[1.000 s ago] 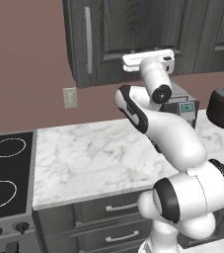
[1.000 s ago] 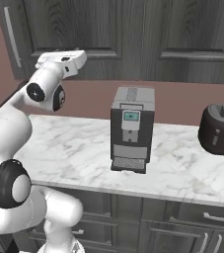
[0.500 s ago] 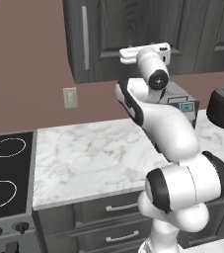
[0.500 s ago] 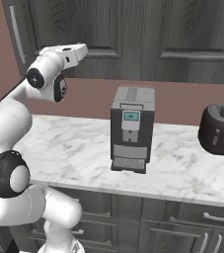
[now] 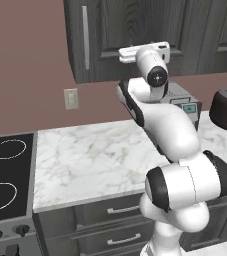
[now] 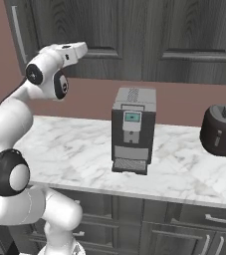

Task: Pick up the sponge and bar soap from the sink, and place them back in the cabinet, and close the cabinet door.

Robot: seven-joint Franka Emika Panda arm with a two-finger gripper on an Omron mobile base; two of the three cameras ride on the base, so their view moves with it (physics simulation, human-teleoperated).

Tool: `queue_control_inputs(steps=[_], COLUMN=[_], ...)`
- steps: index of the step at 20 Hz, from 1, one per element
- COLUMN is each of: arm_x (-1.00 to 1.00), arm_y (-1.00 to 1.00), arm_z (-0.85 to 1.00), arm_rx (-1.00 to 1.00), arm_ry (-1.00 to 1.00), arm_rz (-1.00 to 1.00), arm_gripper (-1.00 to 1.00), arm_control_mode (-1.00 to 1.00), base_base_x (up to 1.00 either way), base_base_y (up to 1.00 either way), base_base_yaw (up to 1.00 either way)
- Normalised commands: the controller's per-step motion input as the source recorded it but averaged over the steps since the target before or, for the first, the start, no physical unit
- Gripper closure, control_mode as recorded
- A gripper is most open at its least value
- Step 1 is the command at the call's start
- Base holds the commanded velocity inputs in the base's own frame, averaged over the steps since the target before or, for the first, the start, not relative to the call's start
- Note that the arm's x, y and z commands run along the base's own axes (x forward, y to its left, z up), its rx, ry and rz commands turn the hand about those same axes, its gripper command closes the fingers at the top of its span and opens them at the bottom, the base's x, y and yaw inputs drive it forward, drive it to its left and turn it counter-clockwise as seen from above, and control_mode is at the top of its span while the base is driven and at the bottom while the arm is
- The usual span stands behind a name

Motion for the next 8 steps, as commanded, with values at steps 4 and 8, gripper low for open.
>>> queue_control_inputs(steps=[4,8], arm_x=[0.23,0.12], arm_y=[0.00,0.00], arm_z=[0.00,0.00], arm_rx=[0.00,0.00], arm_ry=[0.02,0.02], arm_rz=[0.00,0.00], arm_gripper=[-1.00,-1.00], arm_control_mode=[-1.00,-1.00], base_base_x=[0.00,0.00], base_base_y=[0.00,0.00], base_base_yaw=[0.00,0.00])
